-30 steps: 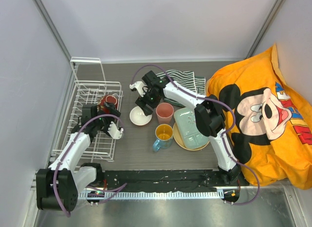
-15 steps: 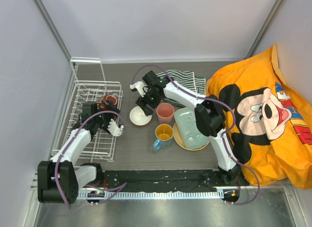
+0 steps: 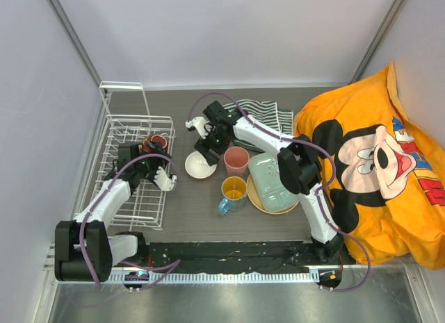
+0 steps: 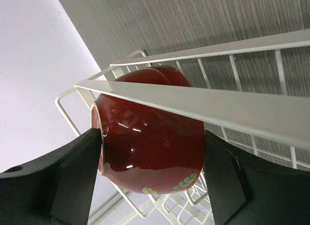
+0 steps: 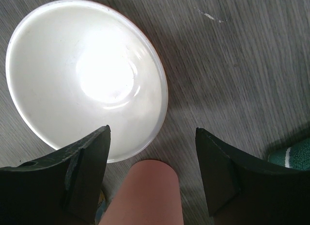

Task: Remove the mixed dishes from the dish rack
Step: Pick up the bowl from the dish rack.

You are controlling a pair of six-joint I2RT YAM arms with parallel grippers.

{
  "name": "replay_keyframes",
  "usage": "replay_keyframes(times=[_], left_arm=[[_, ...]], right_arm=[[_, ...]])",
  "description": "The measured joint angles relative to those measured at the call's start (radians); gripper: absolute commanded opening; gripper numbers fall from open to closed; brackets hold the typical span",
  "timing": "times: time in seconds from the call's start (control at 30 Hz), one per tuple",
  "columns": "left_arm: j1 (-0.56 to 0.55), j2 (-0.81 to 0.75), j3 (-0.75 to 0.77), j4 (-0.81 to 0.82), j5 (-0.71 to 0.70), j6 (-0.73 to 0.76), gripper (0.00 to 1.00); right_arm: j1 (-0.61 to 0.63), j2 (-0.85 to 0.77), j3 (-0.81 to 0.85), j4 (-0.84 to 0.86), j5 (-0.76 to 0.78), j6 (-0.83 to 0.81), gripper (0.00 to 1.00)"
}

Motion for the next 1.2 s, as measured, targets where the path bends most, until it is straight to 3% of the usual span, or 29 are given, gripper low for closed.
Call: replay_keyframes(times=[0.67, 0.83, 0.93, 0.97, 1.03, 1.2], left_arm=[[0.0, -0.013, 0.0, -0.001, 0.005, -0.002, 0.32], [0.001, -0.032, 0.0, -0.009, 0.002, -0.004, 0.26], [0.002, -0.042, 0.0, -0.014, -0.004, -0.006, 0.16], [0.002, -0.046, 0.0, -0.014, -0.006, -0.007, 0.07], [0.002, -0.054, 0.0, -0.014, -0.01, -0.008, 0.02], [0.003, -0.069, 0.0, -0.012, -0.013, -0.009, 0.0]], right_arm=[[0.0, 0.022, 0.0, -0.012, 0.0, -0.003, 0.75], [0.0, 0.023, 0.0, -0.012, 0.0, -0.003, 0.75], [0.0, 0.023, 0.0, -0.012, 0.0, -0.004, 0.75], [0.0, 0.023, 0.0, -0.012, 0.0, -0.004, 0.75], [0.0, 0.023, 0.0, -0.012, 0.0, -0.005, 0.75], [0.0, 0.023, 0.0, -0.013, 0.0, -0.006, 0.75]])
